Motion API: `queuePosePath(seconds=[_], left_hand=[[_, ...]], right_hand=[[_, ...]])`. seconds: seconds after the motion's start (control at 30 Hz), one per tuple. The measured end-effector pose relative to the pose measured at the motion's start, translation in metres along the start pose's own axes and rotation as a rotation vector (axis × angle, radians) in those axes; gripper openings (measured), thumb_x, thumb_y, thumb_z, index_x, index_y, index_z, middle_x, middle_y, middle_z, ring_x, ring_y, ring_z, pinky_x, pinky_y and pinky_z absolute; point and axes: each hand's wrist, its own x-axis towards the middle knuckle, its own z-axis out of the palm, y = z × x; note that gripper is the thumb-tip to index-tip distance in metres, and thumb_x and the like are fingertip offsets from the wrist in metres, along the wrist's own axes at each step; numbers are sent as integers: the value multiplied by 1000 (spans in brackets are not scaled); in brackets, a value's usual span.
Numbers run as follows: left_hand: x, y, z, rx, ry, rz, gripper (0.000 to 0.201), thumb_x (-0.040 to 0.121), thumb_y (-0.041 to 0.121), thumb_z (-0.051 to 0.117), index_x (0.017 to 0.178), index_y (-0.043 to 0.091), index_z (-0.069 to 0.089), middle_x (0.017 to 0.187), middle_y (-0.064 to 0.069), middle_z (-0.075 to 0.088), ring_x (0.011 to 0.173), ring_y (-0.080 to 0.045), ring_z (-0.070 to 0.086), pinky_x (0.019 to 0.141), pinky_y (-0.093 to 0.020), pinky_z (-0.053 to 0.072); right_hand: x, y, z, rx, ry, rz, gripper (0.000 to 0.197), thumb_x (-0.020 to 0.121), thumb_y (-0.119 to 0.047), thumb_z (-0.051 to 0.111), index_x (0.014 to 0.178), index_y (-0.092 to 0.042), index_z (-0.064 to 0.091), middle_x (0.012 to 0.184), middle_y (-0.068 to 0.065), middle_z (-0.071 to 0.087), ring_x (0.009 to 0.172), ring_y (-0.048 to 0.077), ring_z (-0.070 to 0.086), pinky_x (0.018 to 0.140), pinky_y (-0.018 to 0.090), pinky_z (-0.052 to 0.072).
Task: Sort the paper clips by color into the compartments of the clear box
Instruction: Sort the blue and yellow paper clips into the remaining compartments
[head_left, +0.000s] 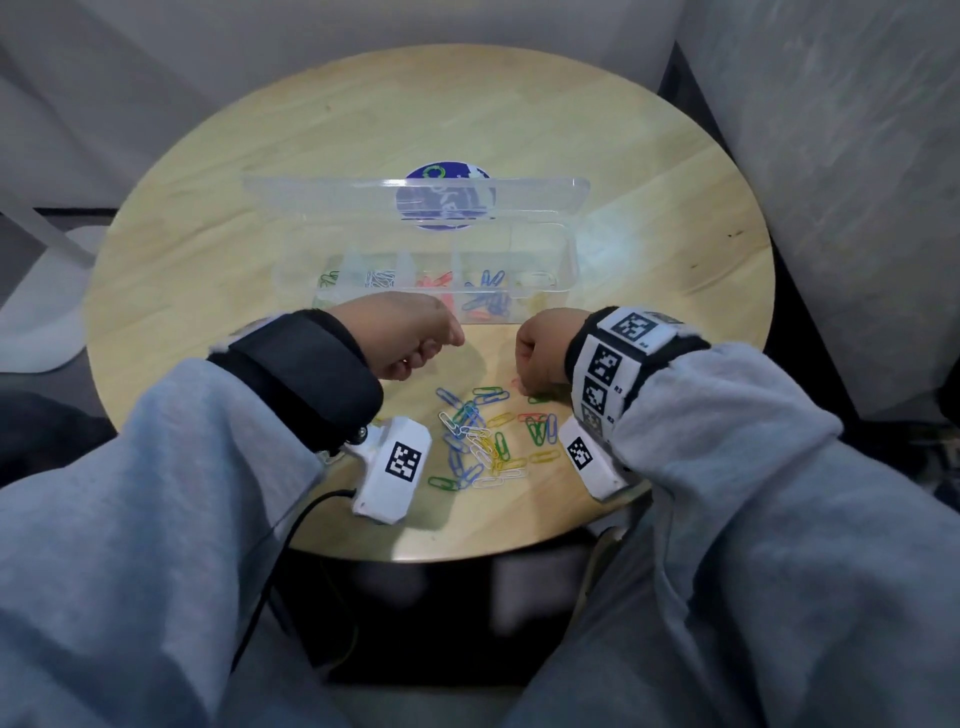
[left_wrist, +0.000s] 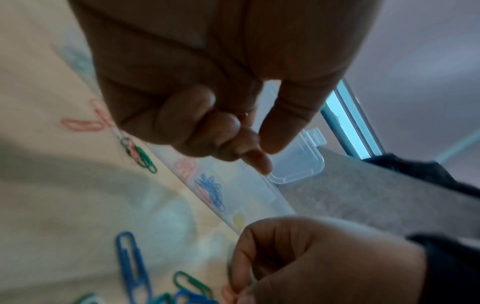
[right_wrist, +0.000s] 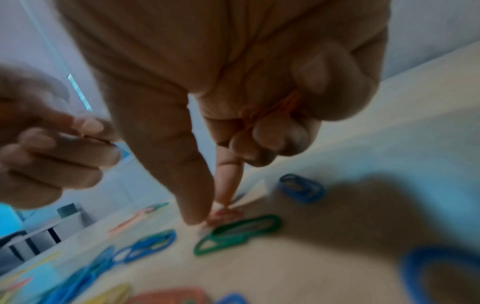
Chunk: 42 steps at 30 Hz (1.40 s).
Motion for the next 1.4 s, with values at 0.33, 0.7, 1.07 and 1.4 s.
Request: queuePosePath(seconds=[0.33, 0.7, 1.07, 1.4], left_hand=[[-2, 7, 49, 764, -35, 201, 16, 84, 19, 56, 79, 33, 60, 63, 10, 49, 59, -7, 48, 51, -20, 33], [17, 6, 80, 963, 19, 234, 24, 78, 31, 67, 64, 24, 49, 65, 9, 47, 77, -16, 51, 64, -24, 35], [16, 3, 70, 971, -78, 203, 22, 83, 34, 65, 71, 23, 51, 67, 8, 50, 78, -16, 50, 63, -23, 34], [12, 2, 36, 497, -108, 171, 27, 81, 19, 68, 61, 21, 49, 64, 3, 55, 58, -10, 47, 54, -18, 40]], right_hand=[[-14, 18, -12, 171, 45, -20, 7, 83, -19, 65, 83, -14, 61, 81, 0, 58, 78, 17, 53, 70, 26, 42], [-32, 54, -19, 343, 138, 23, 28, 83, -20, 66, 61, -20, 47, 57, -4, 46, 52, 9, 42, 48, 21, 32], [-30, 48, -22, 375, 110, 7, 27, 84, -21, 65, 63, -19, 47, 60, -3, 49, 53, 10, 42, 48, 21, 33], [-27, 44, -28, 752, 58, -79, 19, 83, -3, 59, 71, -16, 53, 64, 4, 56, 58, 20, 49, 51, 24, 39]])
